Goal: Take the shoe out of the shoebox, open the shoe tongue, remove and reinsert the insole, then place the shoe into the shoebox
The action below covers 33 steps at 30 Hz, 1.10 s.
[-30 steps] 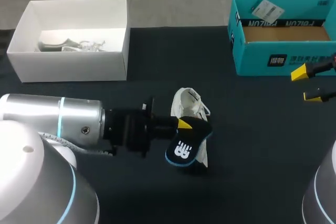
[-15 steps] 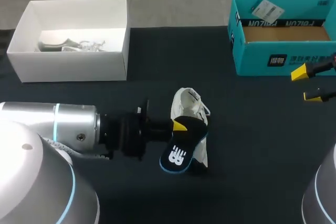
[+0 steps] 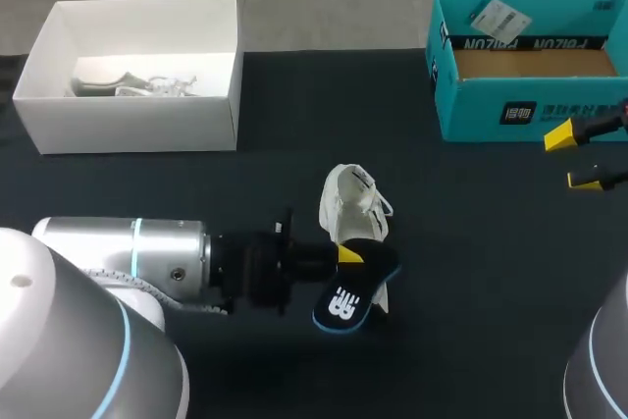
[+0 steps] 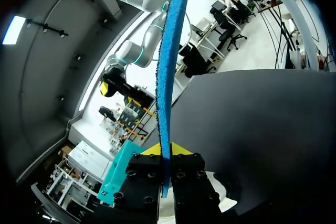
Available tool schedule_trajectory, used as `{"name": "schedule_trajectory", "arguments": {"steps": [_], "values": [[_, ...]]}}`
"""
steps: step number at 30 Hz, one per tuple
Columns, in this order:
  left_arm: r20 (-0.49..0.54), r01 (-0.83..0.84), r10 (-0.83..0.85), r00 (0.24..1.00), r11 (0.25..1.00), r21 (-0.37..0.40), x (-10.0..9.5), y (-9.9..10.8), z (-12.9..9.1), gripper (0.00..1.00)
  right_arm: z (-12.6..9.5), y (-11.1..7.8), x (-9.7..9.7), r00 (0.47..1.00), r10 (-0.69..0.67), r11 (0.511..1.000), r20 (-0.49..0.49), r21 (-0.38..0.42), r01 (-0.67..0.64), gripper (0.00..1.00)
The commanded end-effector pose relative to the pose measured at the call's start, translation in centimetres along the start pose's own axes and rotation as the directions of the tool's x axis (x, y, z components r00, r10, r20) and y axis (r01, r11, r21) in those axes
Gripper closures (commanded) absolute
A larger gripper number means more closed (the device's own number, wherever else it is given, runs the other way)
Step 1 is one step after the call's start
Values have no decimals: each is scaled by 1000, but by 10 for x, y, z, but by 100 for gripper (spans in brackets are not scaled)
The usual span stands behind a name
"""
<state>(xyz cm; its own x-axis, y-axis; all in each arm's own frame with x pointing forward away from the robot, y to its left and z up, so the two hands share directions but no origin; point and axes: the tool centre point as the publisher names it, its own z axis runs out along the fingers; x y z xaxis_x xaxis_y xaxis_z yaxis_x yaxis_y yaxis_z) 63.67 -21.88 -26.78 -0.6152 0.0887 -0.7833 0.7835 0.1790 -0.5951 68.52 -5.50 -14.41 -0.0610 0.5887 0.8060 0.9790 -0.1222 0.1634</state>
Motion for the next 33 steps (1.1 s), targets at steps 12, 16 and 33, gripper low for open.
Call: {"name": "schedule_trajectory", "arguments": {"steps": [12,16,33], "values": [[-10,7,-7,1000,1000,12,-4,35,43,100,0,-2,0,1000,0,1000,2,-3,0,0],[-19,10,-10,1000,1000,2,-4,40,46,100,0,-2,0,1000,0,1000,2,-3,0,0],[-4,4,-5,1000,1000,-25,-9,19,36,100,0,-2,0,1000,0,1000,2,-3,0,0]]}}
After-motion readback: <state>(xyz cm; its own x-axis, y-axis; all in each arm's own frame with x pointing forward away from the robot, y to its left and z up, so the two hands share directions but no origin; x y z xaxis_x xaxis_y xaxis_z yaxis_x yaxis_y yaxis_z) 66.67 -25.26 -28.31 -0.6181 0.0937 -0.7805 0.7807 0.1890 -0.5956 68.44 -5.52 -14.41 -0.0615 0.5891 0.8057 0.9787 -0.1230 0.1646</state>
